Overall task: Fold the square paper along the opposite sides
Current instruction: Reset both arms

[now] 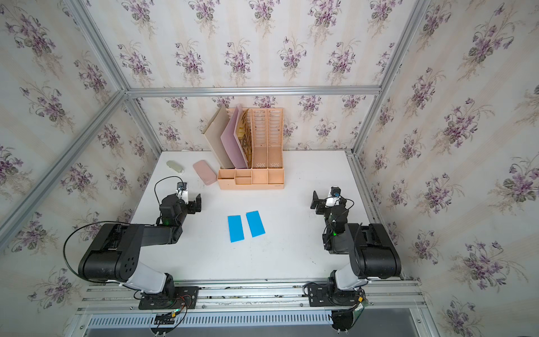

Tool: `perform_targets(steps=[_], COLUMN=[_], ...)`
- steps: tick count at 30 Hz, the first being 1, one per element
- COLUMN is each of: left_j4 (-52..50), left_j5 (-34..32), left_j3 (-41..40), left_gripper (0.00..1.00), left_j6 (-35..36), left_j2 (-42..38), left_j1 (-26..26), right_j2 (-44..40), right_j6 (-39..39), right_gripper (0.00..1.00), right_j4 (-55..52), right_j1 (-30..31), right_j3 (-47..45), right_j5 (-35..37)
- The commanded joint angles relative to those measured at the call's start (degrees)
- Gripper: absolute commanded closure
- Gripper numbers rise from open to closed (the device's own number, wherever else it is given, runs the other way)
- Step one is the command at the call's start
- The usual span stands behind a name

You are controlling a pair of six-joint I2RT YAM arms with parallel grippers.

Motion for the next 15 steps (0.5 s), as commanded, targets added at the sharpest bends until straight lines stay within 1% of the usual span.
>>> perform_targets(steps=[1,15], left_j4=[0.5,0.4], left_j5=[0.4,0.5], left_j3=[0.1,0.0], left_gripper=[0.01,0.01], left_j6=[-0.3,-0.3], left_j2=[-0.3,-0.3], left_j1=[0.0,0.0], right_j2=[0.1,0.1], right_j6=[0.0,-0.1], right_gripper=[0.0,0.0], right_j4=[1.0,0.8], right_j1=[0.0,0.1], right_j3=[0.3,0.3], right_j5=[0.0,0.3])
